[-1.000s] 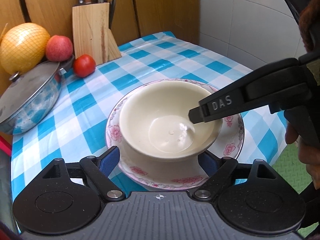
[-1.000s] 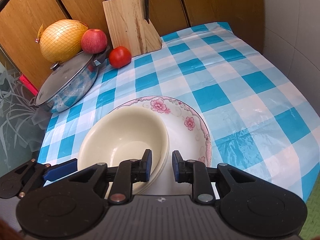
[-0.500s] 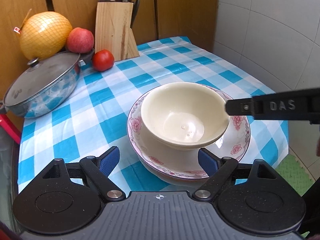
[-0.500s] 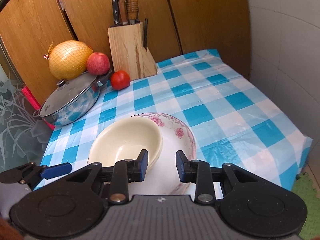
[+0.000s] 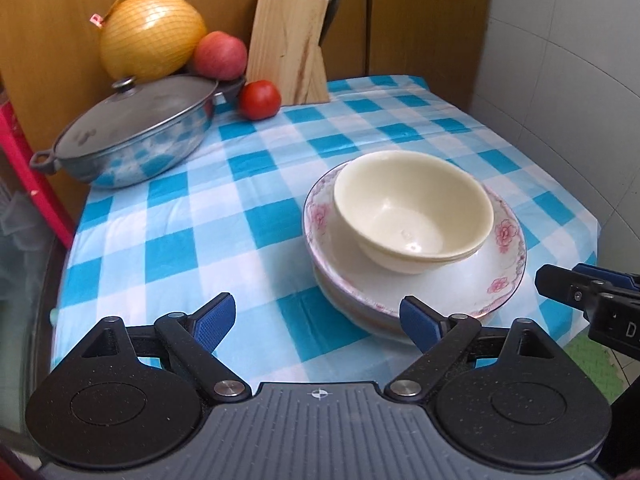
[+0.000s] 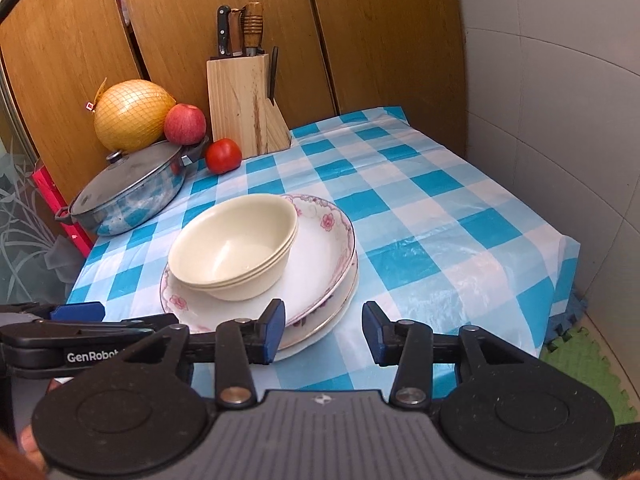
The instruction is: Organize plates and bowls
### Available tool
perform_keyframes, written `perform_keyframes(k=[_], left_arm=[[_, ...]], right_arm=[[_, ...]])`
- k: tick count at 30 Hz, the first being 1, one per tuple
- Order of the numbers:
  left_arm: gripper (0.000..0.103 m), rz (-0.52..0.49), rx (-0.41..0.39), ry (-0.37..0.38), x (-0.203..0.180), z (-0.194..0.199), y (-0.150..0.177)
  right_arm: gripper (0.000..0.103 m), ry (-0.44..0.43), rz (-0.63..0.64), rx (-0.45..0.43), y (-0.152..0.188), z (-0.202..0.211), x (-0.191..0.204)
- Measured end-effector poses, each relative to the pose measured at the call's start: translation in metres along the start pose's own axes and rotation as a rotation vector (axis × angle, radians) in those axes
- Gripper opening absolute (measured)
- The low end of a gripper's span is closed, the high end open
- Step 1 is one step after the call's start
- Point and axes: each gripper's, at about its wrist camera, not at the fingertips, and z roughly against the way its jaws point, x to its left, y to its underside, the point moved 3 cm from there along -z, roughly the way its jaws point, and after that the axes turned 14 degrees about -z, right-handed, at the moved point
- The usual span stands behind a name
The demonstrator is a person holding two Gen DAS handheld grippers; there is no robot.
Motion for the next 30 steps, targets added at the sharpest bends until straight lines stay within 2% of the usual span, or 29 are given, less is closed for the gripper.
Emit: perform_keyframes(k=[11,30], left_arm=[[0.095,0.016,0.03,-0.035,-0.006,-0.001,0.009],[0.096,0.017,0.033,-0.068,-0.009,0.0,0.011]], right_arm=[[0.043,0.017,0.012,0.027,0.01,-0.007,0.0],[0.045,0.017,0.014,0.03,0.014,-0.011,0.005]])
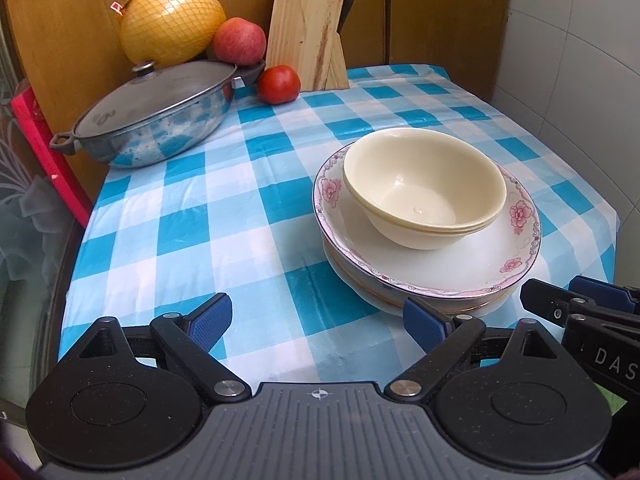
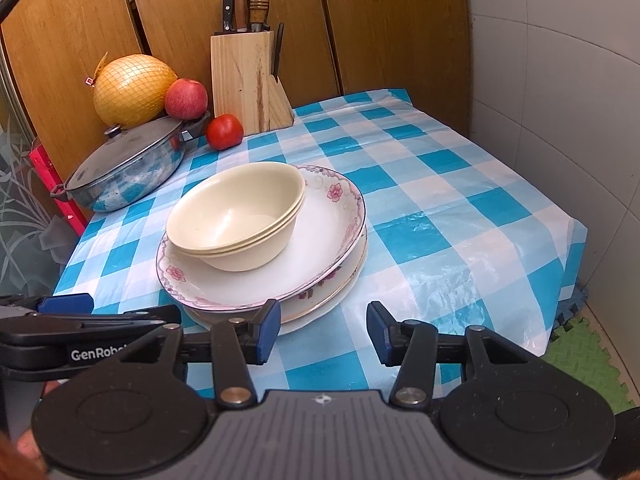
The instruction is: Organize plates and bowls
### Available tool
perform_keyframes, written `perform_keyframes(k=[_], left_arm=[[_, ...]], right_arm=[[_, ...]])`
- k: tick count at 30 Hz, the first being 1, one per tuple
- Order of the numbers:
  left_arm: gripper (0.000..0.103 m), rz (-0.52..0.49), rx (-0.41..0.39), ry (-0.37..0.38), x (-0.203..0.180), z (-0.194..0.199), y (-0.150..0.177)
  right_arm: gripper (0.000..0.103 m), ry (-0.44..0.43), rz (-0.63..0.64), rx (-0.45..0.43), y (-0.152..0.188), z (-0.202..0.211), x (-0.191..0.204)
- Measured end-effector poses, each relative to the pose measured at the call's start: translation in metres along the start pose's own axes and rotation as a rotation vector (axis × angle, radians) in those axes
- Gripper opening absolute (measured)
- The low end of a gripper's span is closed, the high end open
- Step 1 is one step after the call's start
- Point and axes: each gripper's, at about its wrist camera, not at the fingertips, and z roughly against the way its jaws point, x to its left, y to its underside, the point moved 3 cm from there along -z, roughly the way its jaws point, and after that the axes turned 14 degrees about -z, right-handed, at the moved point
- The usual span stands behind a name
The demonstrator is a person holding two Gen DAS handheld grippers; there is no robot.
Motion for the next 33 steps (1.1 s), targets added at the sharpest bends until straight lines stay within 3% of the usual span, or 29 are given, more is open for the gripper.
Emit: perform_keyframes(k=[33], left_arm=[[0.098,-0.001,0.003,-0.015,-0.0064,0.001,-0.0012]], right_arm=[[0.047,-0.009,-0.016,0.005,0.0009,-0.0026,0.0018]])
